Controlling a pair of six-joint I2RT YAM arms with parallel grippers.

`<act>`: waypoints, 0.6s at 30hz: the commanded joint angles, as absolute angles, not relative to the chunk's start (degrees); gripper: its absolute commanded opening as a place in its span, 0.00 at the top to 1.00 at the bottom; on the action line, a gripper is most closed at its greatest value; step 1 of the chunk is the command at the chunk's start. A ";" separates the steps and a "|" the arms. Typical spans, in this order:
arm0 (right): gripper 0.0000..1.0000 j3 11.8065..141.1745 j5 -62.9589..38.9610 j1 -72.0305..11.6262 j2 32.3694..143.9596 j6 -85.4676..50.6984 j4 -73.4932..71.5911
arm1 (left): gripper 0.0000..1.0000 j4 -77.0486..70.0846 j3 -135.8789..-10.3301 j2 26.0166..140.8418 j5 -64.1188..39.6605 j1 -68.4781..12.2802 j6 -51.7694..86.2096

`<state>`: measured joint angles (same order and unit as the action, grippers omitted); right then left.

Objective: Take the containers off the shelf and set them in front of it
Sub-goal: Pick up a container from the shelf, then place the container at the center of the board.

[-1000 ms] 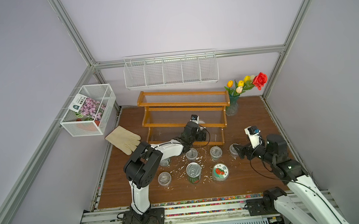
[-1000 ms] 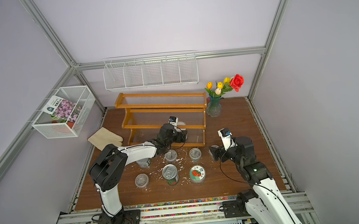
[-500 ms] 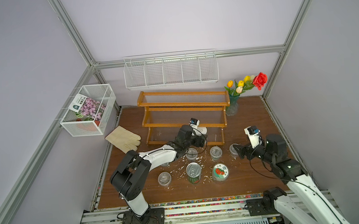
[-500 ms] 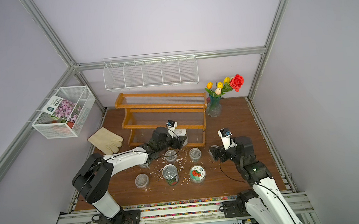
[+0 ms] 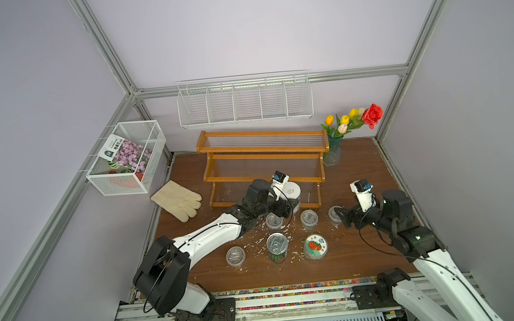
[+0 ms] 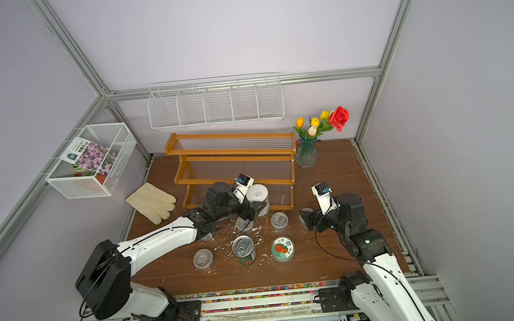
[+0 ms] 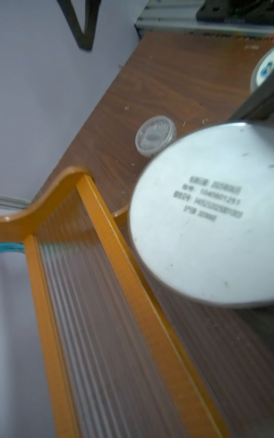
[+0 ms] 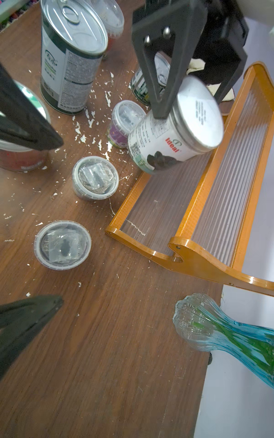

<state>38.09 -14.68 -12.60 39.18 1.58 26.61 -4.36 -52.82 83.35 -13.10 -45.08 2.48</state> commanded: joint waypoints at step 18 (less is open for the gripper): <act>0.04 55.54 -7.57 -10.44 45.14 -5.64 51.44 | 0.24 1.51 -66.63 91.43 -30.06 -62.20 -17.88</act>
